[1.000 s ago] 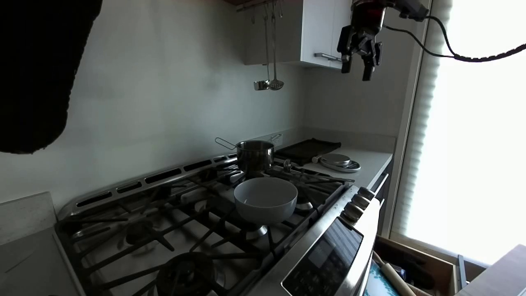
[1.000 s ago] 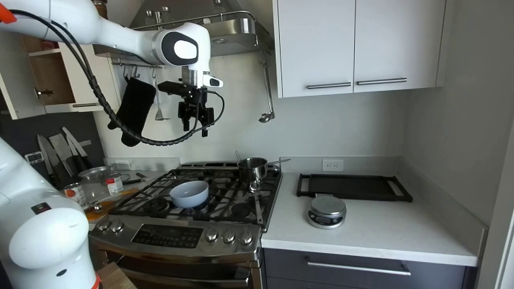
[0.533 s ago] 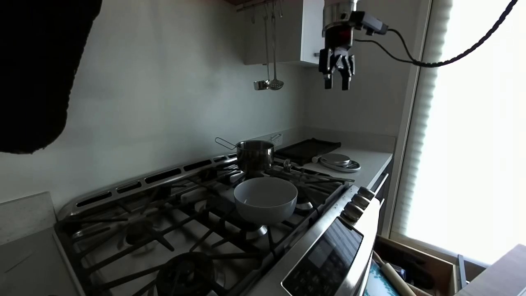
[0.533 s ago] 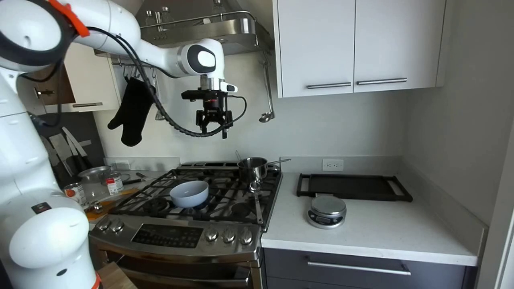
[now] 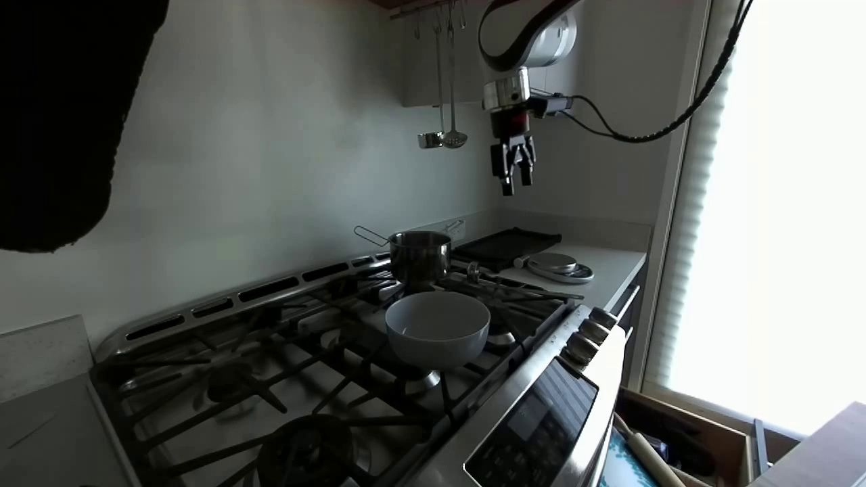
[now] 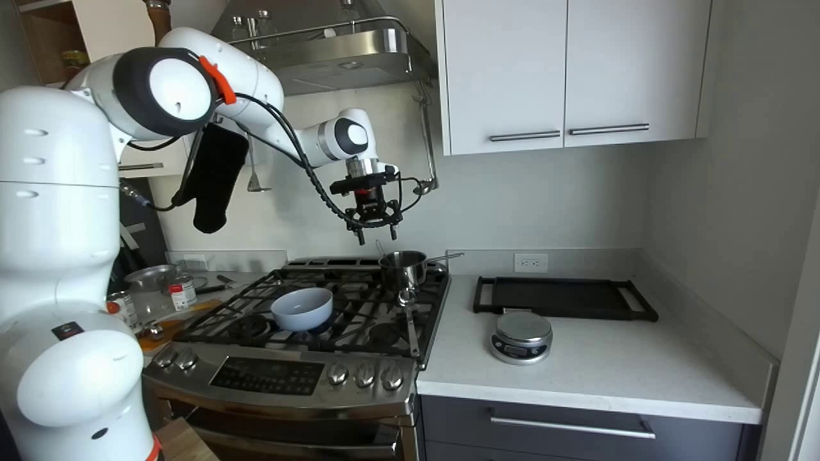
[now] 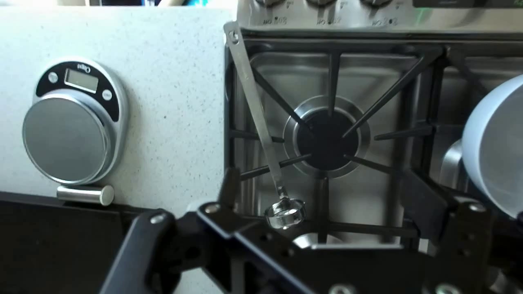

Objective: Hang the cooking spoon on the hook

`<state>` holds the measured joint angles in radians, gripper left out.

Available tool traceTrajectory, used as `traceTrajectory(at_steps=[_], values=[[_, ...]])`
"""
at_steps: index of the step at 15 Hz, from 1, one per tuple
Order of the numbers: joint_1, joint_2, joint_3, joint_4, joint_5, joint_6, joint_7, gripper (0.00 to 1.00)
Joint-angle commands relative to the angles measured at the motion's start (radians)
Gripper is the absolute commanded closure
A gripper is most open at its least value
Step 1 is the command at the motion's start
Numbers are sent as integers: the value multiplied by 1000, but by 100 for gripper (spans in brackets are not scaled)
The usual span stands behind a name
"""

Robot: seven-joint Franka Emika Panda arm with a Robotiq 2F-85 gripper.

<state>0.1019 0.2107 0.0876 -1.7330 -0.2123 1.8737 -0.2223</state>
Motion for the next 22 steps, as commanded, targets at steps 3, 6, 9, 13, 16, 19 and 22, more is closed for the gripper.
traceTrajectory(at_steps=[3,6,9,13,16,19,22], values=[[-21,123,2,4,-27,244,-93,0],[-16,133,-2,3,-26,270,-98,0],[-25,164,0,10,-20,298,-137,0],[-15,190,-5,35,-40,289,-119,0],[4,262,-15,69,-85,310,-94,0],[17,345,-24,104,-116,326,-72,0],[24,426,-33,136,-132,364,-63,0]])
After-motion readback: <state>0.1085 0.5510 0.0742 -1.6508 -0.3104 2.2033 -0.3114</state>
